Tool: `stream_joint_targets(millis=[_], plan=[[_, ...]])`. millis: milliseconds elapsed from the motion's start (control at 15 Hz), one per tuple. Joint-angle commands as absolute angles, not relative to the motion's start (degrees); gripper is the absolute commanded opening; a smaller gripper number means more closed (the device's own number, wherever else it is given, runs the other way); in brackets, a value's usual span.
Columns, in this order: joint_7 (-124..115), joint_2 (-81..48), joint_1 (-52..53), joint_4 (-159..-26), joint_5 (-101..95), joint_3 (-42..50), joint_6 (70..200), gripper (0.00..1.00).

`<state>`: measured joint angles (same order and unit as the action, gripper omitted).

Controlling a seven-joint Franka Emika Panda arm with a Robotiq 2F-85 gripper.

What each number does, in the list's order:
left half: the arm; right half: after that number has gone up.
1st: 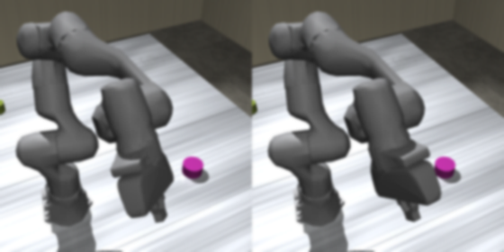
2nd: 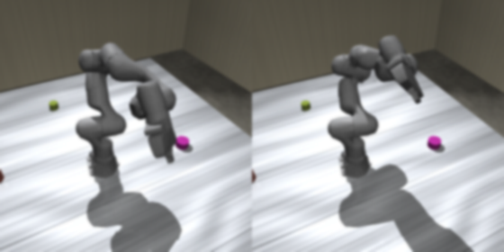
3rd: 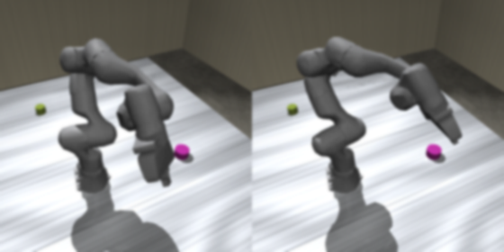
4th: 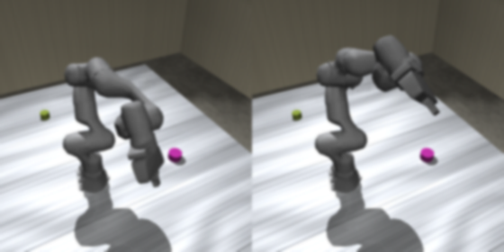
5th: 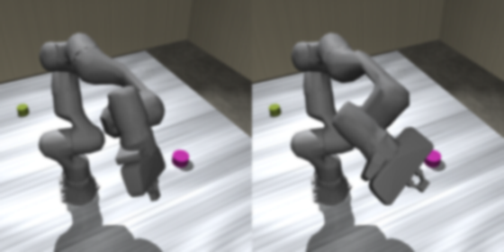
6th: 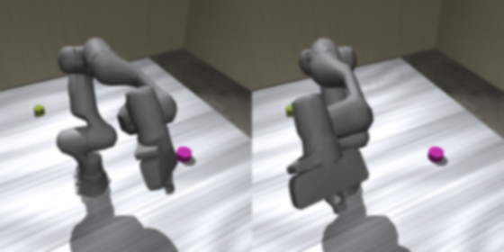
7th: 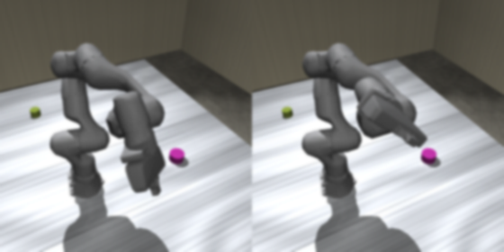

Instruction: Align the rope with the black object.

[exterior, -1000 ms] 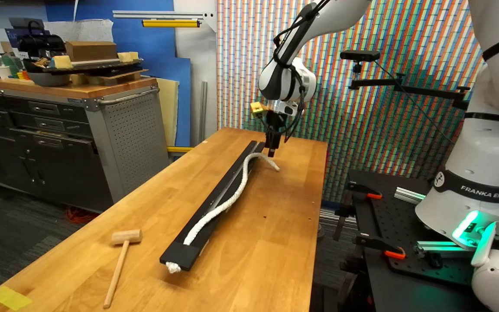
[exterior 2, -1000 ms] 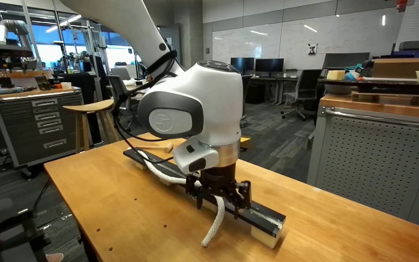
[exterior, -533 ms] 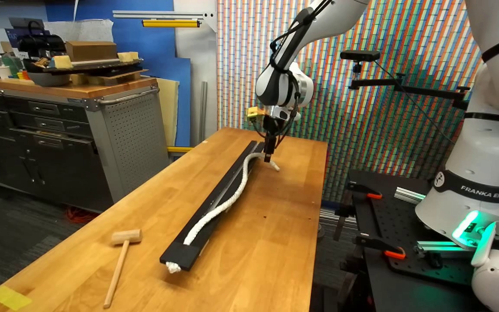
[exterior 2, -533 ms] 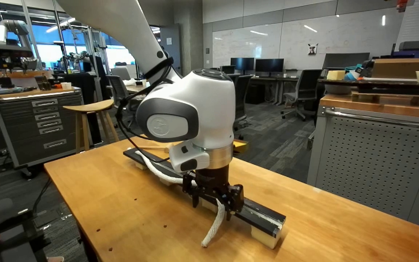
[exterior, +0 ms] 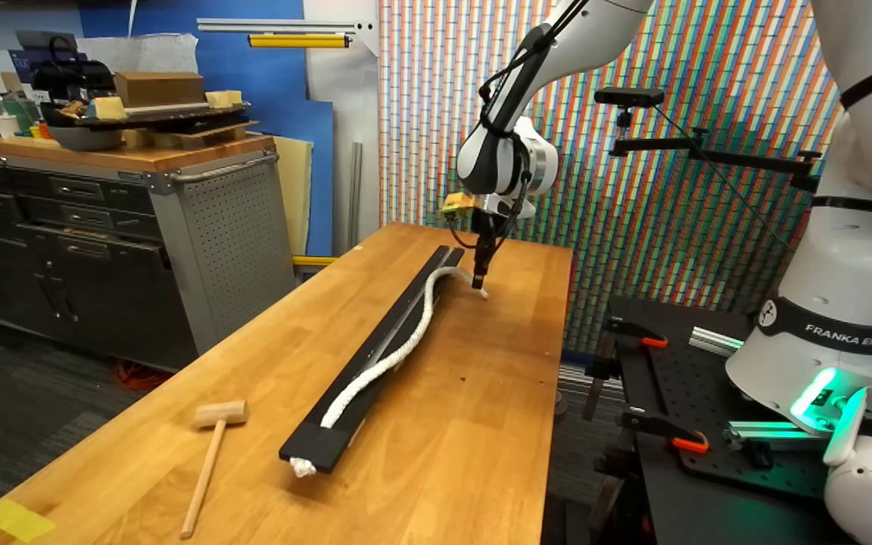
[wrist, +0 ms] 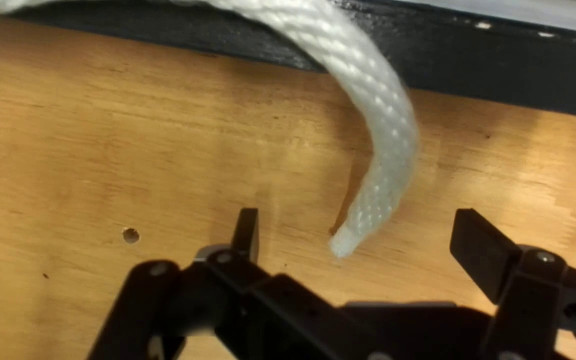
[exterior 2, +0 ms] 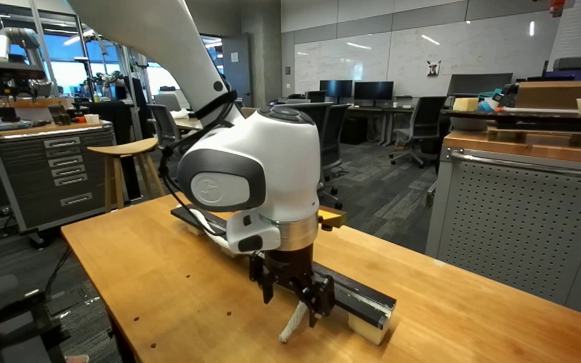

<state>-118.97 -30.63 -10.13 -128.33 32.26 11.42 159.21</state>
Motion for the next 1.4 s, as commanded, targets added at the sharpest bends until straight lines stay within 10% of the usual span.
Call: stream_joint_targets(millis=[0,133,333,600,667,1333], plan=[[-118.5,-31.7,-11.5,-127.4,32.6,10.8,160.2,0.68],[-118.3,-32.4,-11.7,-126.6,32.1,10.9,159.8,0.72],[-117.9,-33.3,-11.8,-125.5,31.8,10.8,159.3,0.42],[-117.6,-34.3,-11.5,-124.2,30.8,11.2,158.9,0.27],[-117.6,-34.6,-11.3,-124.0,30.3,11.5,158.7,0.07],[-119.7,-33.9,-1.1,-124.9,10.8,22.1,155.3,0.03]])
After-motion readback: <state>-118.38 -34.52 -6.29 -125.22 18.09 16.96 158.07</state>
